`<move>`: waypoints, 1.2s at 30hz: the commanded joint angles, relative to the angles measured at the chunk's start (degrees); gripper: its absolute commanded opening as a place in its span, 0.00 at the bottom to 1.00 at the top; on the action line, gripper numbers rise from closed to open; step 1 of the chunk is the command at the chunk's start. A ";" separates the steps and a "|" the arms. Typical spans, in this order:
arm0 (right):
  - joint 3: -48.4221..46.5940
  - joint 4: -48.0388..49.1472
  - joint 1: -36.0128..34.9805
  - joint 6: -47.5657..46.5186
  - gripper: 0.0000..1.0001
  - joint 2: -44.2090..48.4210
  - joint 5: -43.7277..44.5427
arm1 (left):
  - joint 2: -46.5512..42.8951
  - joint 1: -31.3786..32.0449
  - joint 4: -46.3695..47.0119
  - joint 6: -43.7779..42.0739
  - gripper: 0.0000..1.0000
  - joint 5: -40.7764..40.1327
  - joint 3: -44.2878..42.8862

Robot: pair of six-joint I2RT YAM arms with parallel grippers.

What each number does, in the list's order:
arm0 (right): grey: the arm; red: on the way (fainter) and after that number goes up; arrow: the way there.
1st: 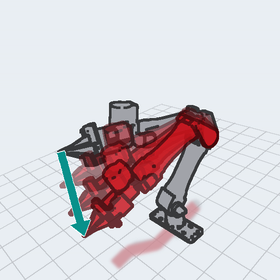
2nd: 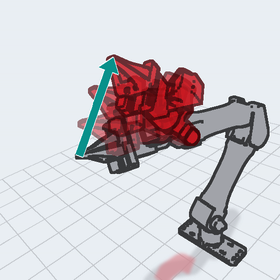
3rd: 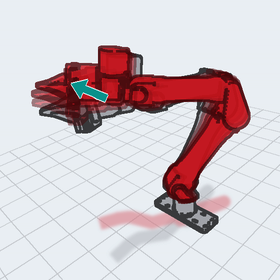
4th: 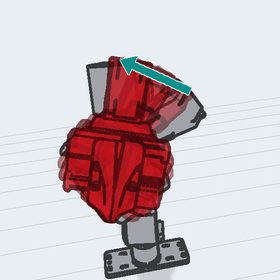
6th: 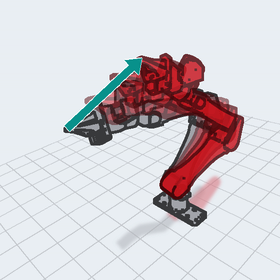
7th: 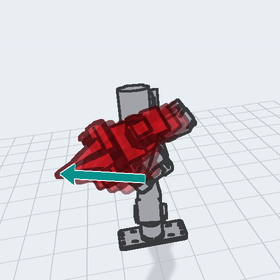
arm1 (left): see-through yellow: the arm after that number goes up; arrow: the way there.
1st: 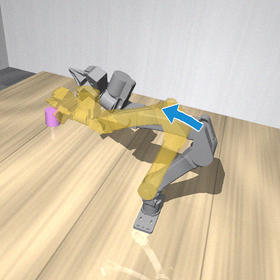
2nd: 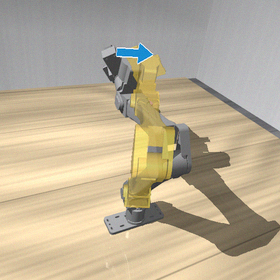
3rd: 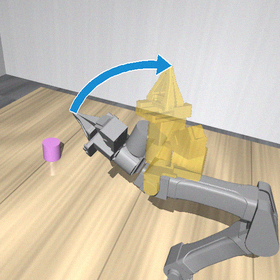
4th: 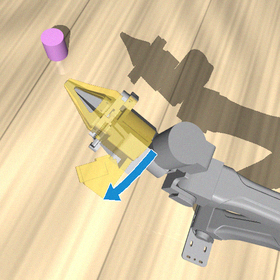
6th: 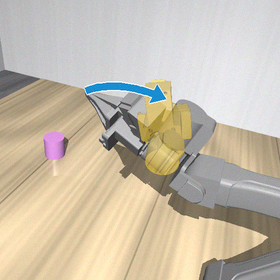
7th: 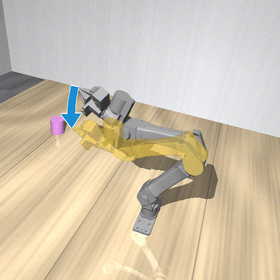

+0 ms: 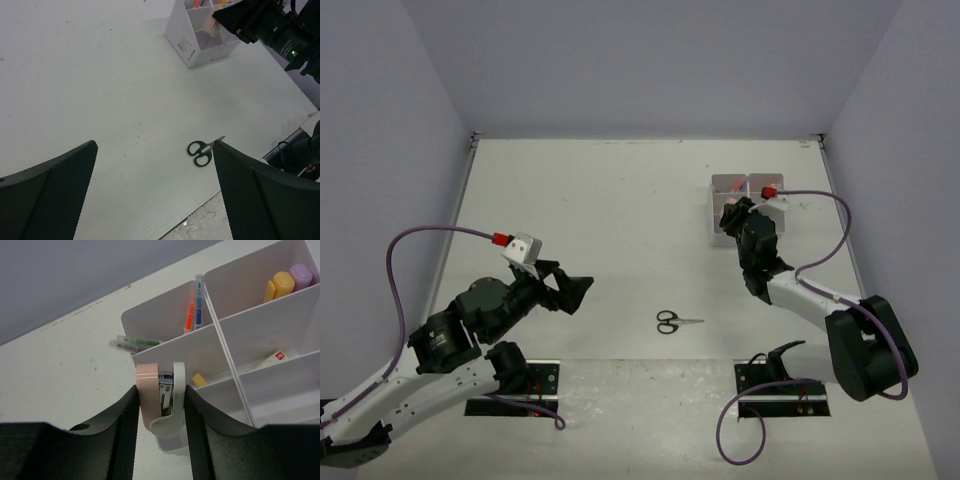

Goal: Sort the stationery into containers
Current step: Place the stationery in the storage box.

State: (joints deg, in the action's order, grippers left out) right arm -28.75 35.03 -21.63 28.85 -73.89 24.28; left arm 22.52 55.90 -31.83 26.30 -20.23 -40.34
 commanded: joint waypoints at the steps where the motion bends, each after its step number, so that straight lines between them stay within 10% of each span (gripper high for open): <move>1: 2.02 5.93 0.36 4.07 0.00 -0.94 1.32 | -0.22 -0.29 1.84 -1.58 1.00 0.51 0.79; 36: -1.70 0.16 0.53 7.89 0.05 -4.71 5.87 | -0.64 -0.26 1.95 -1.61 1.00 0.46 0.87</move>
State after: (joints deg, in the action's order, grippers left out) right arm -27.42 35.33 -21.34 34.96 -77.63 26.53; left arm 22.04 55.90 -31.81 25.91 -19.92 -40.34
